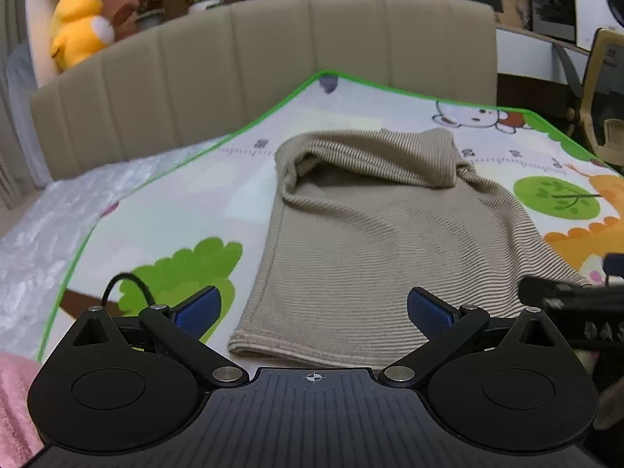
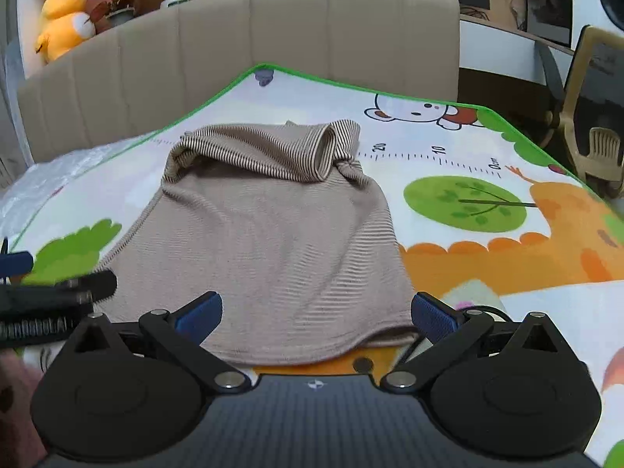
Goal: Fold clothes
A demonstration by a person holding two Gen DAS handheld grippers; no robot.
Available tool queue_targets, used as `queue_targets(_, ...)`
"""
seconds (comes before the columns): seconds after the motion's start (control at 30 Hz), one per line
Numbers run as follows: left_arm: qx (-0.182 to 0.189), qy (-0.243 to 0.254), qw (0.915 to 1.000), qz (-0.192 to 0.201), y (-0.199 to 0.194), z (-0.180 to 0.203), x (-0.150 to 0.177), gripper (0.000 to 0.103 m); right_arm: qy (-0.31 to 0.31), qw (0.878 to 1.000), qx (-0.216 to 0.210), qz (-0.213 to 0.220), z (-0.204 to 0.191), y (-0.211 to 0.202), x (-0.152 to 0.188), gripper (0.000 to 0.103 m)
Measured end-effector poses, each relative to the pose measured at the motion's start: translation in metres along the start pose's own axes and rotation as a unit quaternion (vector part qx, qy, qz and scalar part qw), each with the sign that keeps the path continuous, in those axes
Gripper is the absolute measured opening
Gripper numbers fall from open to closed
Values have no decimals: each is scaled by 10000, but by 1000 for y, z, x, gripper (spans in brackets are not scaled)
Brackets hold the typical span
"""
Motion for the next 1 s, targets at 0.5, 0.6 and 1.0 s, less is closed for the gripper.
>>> queue_targets(0.5,295,-263,9975,-587,-22,0,16,103,-16,9993,160,330,0,-21,9,103)
queue_targets(0.6,263,-257,9982,-482,-25,2,18,103,13,9994,151,316,1,-21,9,103)
queue_targets(1.0,253,-547,9972,-447,-21,-6,14,103,125,9995,67,300,2,-21,8,103)
Point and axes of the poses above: each gripper's, at about its wrist camera, not at the fingertips, and y roughly the way its jaws point, z to its right, x to its underside, the point moved 1 cm from there along y, roughly the way its jaws point, and after that the axes turned 13 degrees about -y, right-handed, at the moved point
